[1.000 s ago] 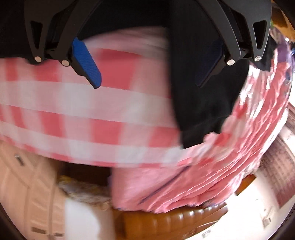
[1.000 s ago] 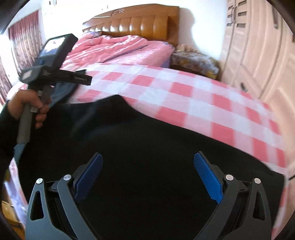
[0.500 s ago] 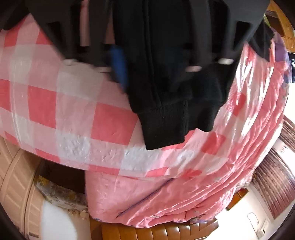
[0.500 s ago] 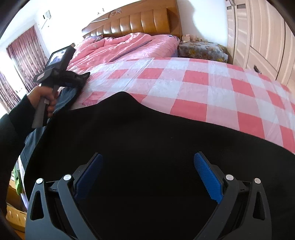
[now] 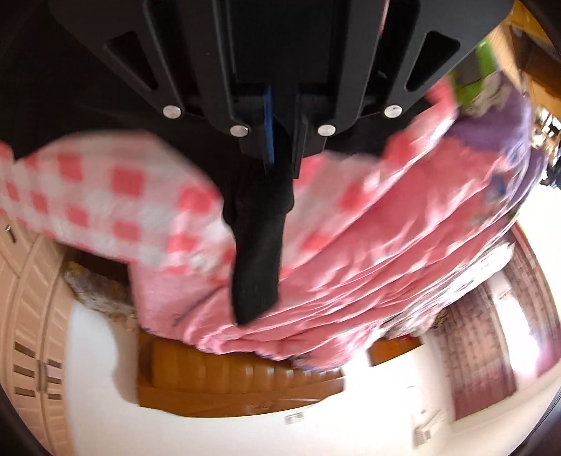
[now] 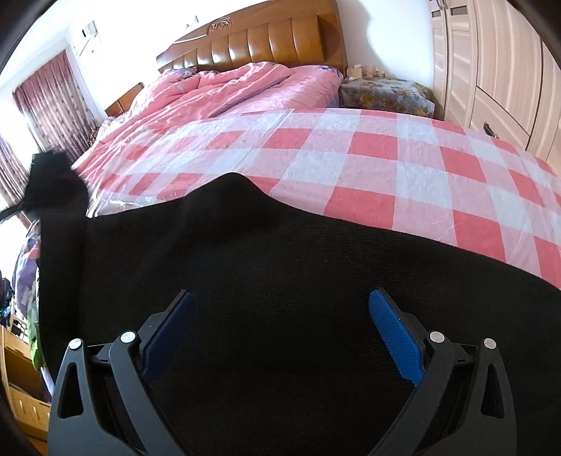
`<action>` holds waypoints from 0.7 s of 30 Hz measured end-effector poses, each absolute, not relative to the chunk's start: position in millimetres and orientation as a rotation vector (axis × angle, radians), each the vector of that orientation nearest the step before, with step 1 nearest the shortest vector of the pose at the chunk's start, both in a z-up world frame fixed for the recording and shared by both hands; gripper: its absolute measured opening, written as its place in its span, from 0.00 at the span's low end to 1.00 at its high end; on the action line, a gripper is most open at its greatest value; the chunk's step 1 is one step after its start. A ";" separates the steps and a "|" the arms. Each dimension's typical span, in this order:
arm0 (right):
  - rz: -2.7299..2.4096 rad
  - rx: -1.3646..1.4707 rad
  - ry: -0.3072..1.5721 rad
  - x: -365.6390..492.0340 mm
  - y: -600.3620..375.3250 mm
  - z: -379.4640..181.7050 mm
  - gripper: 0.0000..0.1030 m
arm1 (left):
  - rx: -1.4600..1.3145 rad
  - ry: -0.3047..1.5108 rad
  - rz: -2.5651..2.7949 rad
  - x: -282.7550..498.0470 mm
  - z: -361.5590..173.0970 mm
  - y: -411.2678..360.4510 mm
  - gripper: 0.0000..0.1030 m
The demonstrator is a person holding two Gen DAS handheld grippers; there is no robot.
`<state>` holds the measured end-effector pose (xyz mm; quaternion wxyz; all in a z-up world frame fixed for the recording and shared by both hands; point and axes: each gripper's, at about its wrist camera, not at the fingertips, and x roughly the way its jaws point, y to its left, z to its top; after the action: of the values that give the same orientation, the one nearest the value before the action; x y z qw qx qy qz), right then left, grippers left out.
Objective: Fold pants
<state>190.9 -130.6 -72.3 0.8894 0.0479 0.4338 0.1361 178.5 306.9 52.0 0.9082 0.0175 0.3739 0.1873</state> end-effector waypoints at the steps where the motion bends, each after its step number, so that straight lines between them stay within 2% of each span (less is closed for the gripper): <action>1: 0.278 0.090 0.902 190.7 -129.3 -72.3 0.94 | 0.036 0.783 0.414 167.4 46.3 322.1 0.08; 7: 0.253 0.038 0.918 193.0 -122.9 -73.8 0.94 | -0.181 0.928 0.413 113.9 -20.9 403.5 0.08; 9: 0.241 0.015 0.926 193.8 -119.8 -74.4 0.94 | -0.181 0.917 0.356 107.9 -40.6 407.9 0.09; 11: 0.227 -0.020 0.932 194.3 -115.3 -75.2 0.94 | -0.182 0.893 0.329 101.7 -48.6 413.2 0.18; 12: 0.219 -0.038 0.936 194.8 -112.8 -76.0 0.95 | -0.204 0.879 0.303 100.7 -51.3 415.9 0.38; 13: 0.216 -0.049 0.940 195.3 -111.5 -77.0 0.96 | -0.224 0.867 0.283 96.8 -53.0 417.1 0.66; 15: 0.213 -0.057 0.944 196.2 -110.1 -78.2 0.96 | -0.259 0.833 0.273 96.6 -55.6 421.4 0.84; 20: 0.201 -0.073 0.950 197.3 -107.6 -80.8 0.96 | -0.519 0.708 0.185 97.0 -50.0 460.6 0.84; 21: 0.199 -0.075 0.950 197.4 -106.8 -80.9 0.96 | -0.549 0.701 0.182 98.4 -50.7 466.7 0.77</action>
<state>197.4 -106.8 -80.9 0.8838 -0.0359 0.4566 0.0958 98.4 466.7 -50.7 0.8984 -0.2654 0.3387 0.0880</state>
